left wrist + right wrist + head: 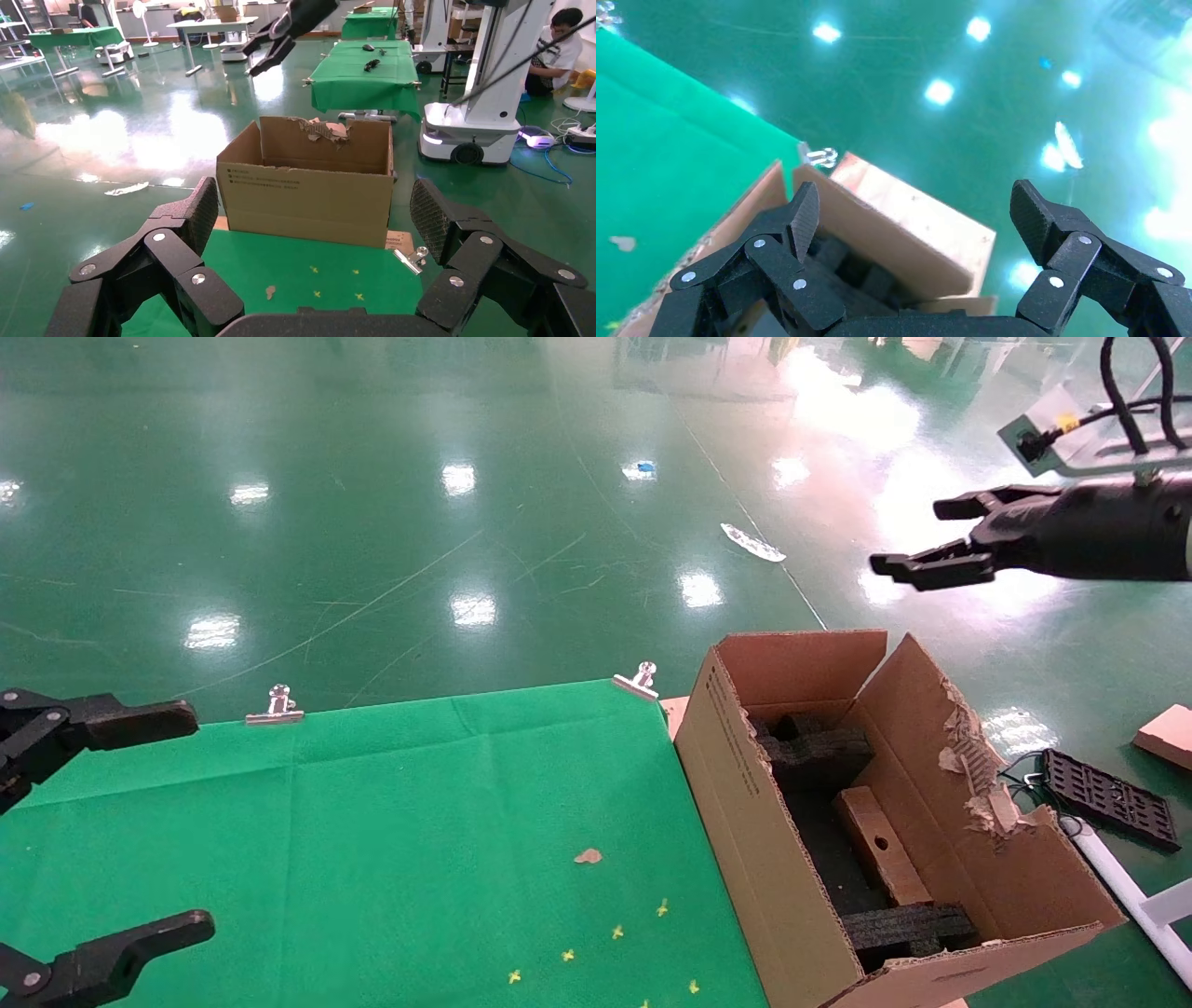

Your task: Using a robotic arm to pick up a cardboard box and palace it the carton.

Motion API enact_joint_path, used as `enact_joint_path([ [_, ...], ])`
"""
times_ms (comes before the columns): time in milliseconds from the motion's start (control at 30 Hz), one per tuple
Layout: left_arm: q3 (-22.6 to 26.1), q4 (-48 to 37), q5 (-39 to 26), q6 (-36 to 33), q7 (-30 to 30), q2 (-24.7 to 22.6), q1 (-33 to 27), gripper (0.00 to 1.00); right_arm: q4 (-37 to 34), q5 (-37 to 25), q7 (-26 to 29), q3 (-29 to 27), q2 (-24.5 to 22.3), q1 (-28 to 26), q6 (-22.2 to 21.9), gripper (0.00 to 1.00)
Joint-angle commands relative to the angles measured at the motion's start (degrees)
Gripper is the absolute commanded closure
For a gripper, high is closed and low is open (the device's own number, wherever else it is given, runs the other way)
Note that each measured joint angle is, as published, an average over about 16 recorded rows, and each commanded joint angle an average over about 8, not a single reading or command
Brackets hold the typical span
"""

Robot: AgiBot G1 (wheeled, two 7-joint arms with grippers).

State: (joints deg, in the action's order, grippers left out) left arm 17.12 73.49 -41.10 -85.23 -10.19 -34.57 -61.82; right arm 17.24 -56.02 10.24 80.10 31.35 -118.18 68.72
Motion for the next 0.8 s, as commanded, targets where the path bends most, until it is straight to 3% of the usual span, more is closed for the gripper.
enact_joint_path([
  [33,0.0,0.0,0.0,0.0,0.0,0.0,0.0,0.00,1.5,1.4,-2.3,-0.8,-1.1,0.0,0.0,0.00],
  [800,0.1,-0.1,0.1,0.0,0.0,0.0,0.0,0.00,21.7,6.4,-2.1,-23.6,0.1,20.1,6.0,0.00],
])
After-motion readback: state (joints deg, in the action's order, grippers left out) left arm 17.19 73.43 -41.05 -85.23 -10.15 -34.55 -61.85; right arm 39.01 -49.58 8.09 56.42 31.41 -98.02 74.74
